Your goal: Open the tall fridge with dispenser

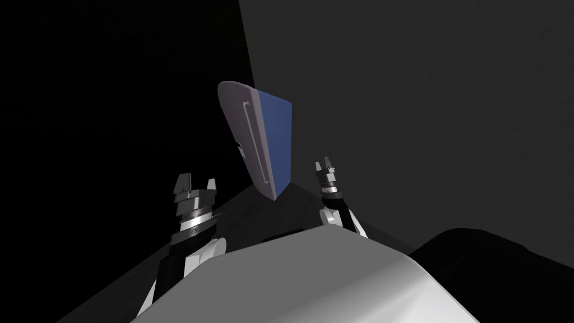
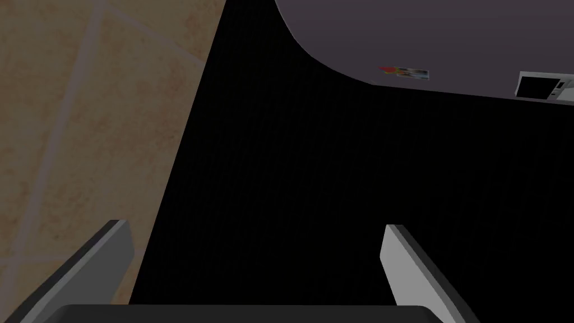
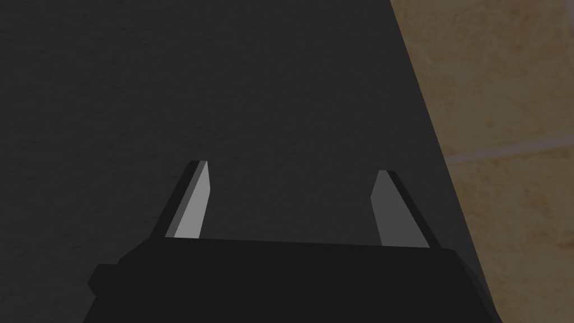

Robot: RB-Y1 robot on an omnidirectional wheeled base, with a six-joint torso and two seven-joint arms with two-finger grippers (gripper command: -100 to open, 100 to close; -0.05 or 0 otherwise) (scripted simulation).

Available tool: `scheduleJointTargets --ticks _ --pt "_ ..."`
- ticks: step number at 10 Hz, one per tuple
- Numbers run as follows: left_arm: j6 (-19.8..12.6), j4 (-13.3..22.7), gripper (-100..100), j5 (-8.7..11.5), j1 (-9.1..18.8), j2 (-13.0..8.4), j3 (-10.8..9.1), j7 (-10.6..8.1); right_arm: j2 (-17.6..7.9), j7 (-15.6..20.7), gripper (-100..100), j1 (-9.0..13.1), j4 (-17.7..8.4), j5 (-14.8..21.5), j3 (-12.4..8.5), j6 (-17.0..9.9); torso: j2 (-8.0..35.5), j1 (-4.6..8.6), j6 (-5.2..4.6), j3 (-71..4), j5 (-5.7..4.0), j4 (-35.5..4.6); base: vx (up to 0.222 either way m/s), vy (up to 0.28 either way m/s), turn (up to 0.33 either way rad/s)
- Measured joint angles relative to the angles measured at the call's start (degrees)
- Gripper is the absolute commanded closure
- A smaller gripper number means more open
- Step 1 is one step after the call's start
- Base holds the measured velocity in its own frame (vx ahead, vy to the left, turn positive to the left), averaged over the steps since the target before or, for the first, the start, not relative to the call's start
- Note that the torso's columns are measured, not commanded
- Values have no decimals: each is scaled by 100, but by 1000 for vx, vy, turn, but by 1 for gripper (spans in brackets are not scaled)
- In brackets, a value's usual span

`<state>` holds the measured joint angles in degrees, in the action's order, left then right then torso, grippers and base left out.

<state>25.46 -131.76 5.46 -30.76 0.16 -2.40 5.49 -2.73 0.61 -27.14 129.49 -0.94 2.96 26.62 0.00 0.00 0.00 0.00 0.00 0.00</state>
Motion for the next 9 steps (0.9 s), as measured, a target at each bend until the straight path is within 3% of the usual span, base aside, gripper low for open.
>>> scheduleJointTargets --ticks 2,9 --pt "0 0 0 0 0 0 0 0 0 0 0 0 0 0 0 0 597 0 0 -1200 0 -600 0 0 0" --pt "1 -2 0 0 0 0 0 0 0 0 0 0 2 0 0 1 3539 0 0 -7073 0 -3537 0 0 0"
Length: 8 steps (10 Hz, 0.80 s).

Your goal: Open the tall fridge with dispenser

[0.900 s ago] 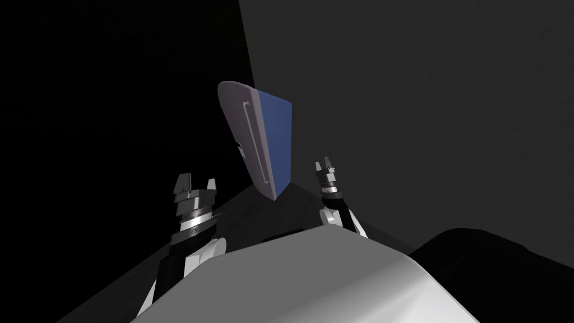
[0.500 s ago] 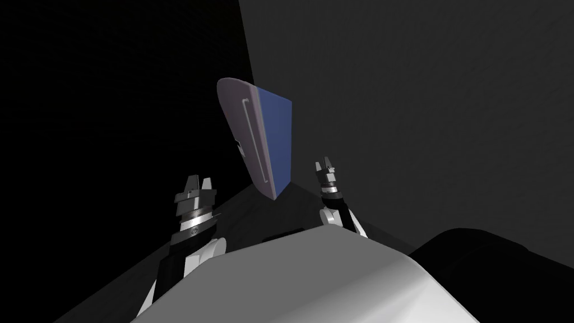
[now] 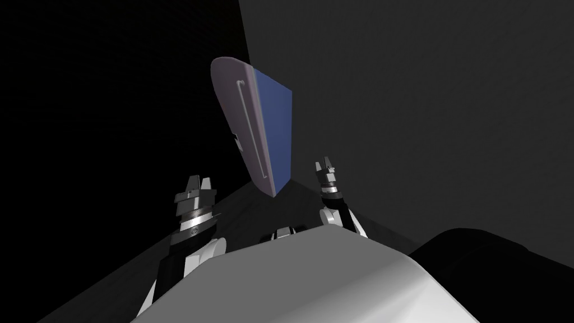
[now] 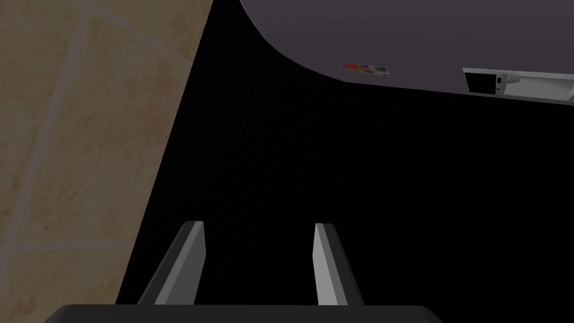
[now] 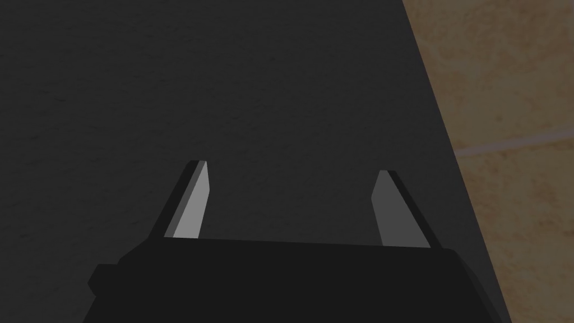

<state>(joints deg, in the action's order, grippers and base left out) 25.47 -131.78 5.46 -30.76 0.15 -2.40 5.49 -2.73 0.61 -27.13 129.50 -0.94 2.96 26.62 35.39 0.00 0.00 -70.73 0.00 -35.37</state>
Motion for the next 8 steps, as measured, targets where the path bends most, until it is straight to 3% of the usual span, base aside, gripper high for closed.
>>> scheduleJointTargets --ticks 1,2,5,8 --pt "0 0 -100 0 0 0 0 0 0 0 0 0 0 0 0 0 423 0 0 -846 0 -423 31 -5 8" --pt "-2 26 -100 11 9 -123 1 -7 0 0 0 -1 -2 0 0 0 609 0 0 -1245 0 -610 58 -20 9" --pt "-2 144 -100 86 31 -550 -12 -71 1 0 0 -2 -3 0 1 0 675 9 0 -1391 -2 -685 101 -42 15" --pt "14 482 -100 249 166 -894 -51 -200 1 0 0 -4 -2 0 0 0 665 4 0 -1400 -1 -684 209 -71 30"
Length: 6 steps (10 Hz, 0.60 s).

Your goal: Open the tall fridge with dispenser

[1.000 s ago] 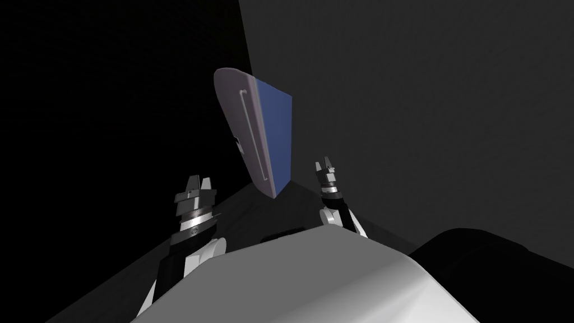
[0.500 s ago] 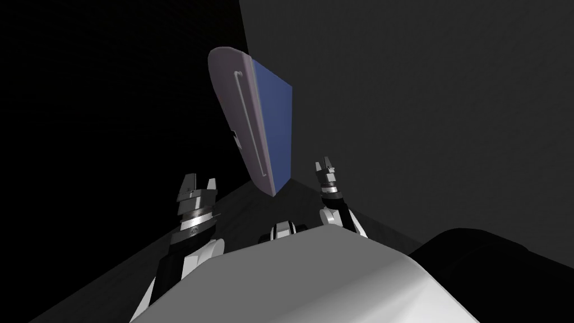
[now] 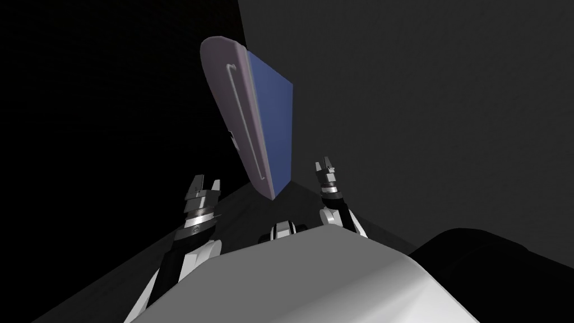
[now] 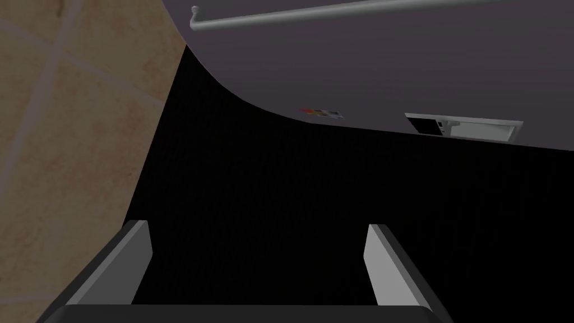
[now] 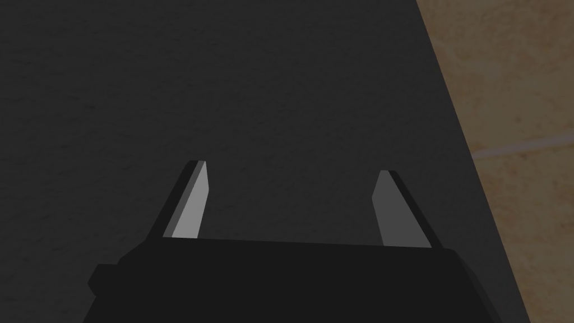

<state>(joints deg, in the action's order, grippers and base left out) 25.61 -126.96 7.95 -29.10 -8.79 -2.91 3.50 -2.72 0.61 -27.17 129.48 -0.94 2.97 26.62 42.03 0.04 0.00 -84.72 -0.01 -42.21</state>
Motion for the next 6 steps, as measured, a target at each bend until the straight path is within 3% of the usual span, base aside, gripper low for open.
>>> scheduleJointTargets --ticks 3,6 --pt "20 331 -100 163 114 -71 -33 -136 0 0 0 1 0 0 0 0 39 -10 1 25 3 -12 195 -72 23" --pt "24 642 -100 381 201 51 -76 -313 0 0 0 0 0 0 0 0 21 0 0 12 0 -5 221 -92 31"
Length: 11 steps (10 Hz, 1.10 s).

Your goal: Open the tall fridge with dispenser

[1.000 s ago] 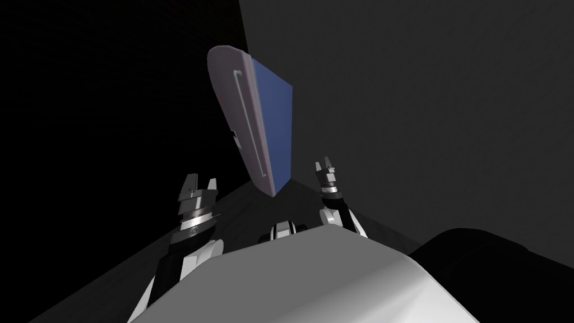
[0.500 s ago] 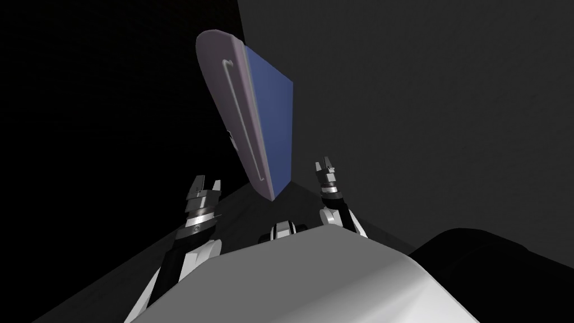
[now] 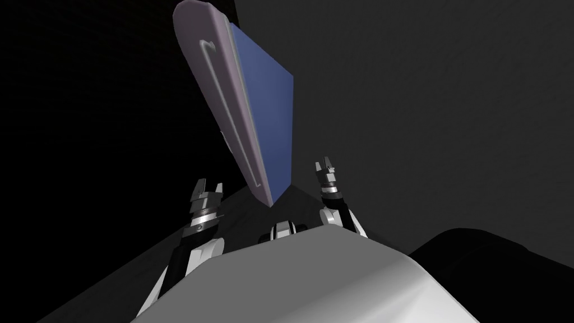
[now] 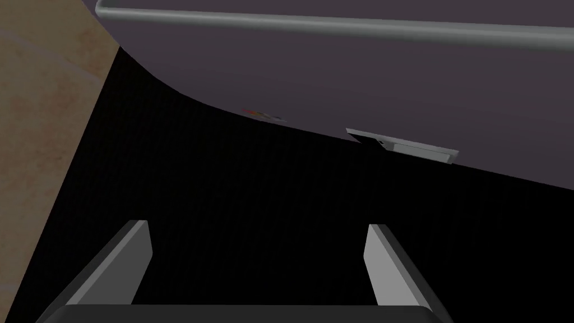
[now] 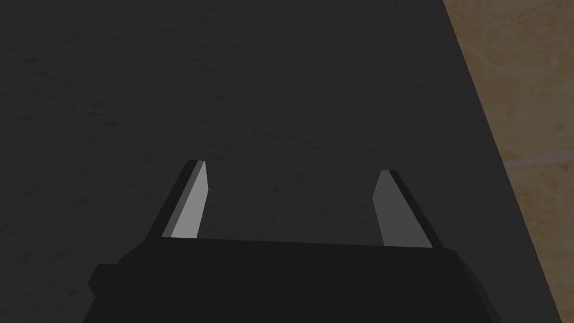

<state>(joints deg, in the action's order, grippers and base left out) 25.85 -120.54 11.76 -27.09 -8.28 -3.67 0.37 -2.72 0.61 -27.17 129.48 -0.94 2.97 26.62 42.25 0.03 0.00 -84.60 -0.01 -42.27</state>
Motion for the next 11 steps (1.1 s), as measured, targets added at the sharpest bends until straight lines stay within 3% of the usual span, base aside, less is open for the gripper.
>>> scheduleJointTargets --ticks 3,8,10,11 --pt "4 325 -100 172 150 22 -44 -135 -1 0 0 1 0 0 -1 0 18 -11 0 12 4 -5 175 -58 27" --pt "77 892 -100 512 294 -190 -115 -427 -1 0 0 -1 0 0 -1 0 -16 -16 0 -11 4 5 232 -93 28" --pt "68 1111 -100 622 412 -119 -143 -514 0 0 0 1 0 0 0 0 26 -4 0 17 1 -8 184 -88 23" --pt "82 1246 -100 683 473 18 -147 -554 0 0 0 1 0 0 0 0 25 0 0 17 0 -8 184 -75 27"
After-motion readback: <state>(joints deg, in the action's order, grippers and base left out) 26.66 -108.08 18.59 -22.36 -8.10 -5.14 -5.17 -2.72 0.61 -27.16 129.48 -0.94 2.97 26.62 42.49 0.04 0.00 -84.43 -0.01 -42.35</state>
